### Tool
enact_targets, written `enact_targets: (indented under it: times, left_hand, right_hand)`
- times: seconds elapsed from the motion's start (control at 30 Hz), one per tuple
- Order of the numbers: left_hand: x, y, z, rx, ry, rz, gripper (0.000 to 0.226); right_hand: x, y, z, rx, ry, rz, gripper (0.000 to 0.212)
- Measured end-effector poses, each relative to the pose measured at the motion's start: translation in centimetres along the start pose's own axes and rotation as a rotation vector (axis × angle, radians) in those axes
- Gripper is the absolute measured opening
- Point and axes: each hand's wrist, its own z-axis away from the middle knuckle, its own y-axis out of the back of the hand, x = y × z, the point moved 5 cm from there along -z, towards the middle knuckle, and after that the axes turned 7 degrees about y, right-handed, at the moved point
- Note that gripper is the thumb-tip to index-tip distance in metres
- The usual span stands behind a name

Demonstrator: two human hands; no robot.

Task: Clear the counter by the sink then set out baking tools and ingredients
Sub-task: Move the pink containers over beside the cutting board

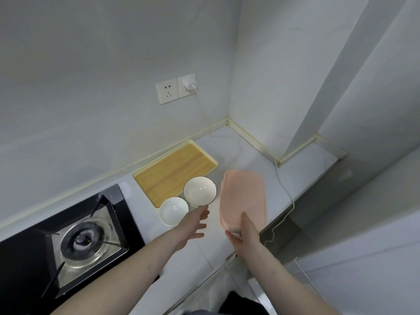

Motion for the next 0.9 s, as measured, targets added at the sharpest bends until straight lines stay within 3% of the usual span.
enact_targets:
  times: [0.23,0.63,0.9]
  left_hand:
    - [2.6,1.2,1.7,0.013,-0.099,0.081,0.035]
    - [6.8,2.2,1.4,0.214,-0.257,-0.031,0.022]
    - [6.8,1.9,0.7,0.267,-0.230,-0.054,0.029]
  right_hand:
    - [-4.3,-2.8,-2.6,0.050,0.093,0.026,0.071]
    - [-11.2,-8.6,-9.5,-0.084,0.095,0.130,0.052]
    - [-14.1,-10.9,-14.0,-0.166,0.153,0.209,0.058]
